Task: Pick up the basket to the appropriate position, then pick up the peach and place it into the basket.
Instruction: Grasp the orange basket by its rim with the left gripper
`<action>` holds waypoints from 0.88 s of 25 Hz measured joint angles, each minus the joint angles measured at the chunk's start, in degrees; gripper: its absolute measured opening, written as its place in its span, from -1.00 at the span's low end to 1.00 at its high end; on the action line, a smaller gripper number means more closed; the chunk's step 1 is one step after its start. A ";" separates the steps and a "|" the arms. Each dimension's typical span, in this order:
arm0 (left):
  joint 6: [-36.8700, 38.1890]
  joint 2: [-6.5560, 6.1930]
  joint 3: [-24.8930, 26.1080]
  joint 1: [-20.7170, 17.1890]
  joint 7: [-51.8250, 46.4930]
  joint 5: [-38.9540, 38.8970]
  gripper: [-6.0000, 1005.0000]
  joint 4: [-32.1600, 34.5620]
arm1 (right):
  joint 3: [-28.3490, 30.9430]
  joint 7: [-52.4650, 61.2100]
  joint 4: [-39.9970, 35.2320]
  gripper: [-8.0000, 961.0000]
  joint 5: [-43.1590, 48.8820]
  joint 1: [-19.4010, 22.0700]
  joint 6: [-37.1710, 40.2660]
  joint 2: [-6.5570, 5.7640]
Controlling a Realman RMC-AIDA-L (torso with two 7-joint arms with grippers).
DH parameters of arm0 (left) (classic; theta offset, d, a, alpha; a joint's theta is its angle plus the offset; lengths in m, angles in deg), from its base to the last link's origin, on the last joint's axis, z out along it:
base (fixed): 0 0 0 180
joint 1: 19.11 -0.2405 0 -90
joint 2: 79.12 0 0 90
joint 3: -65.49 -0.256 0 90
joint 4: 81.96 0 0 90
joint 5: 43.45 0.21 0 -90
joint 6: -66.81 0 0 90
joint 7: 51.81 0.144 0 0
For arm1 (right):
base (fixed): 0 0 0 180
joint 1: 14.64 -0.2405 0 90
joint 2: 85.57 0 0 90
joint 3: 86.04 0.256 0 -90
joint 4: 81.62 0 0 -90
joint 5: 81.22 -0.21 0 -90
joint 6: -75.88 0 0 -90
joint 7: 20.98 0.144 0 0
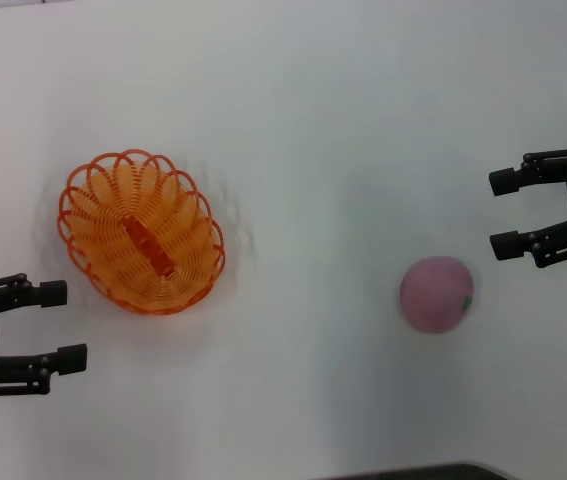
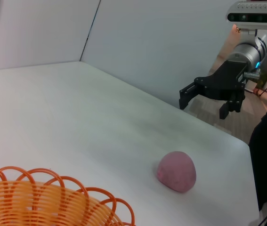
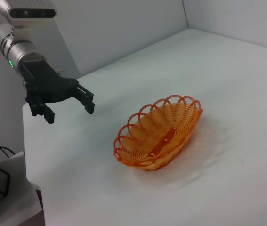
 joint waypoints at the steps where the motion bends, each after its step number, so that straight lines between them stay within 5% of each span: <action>1: -0.01 0.00 0.00 0.00 0.00 0.00 0.76 0.00 | 0.00 0.00 0.00 0.93 0.00 -0.01 -0.02 0.00; 22: -0.23 0.00 0.00 0.09 0.00 0.00 0.68 0.53 | 0.00 0.08 0.00 0.93 0.00 -0.23 -0.84 0.10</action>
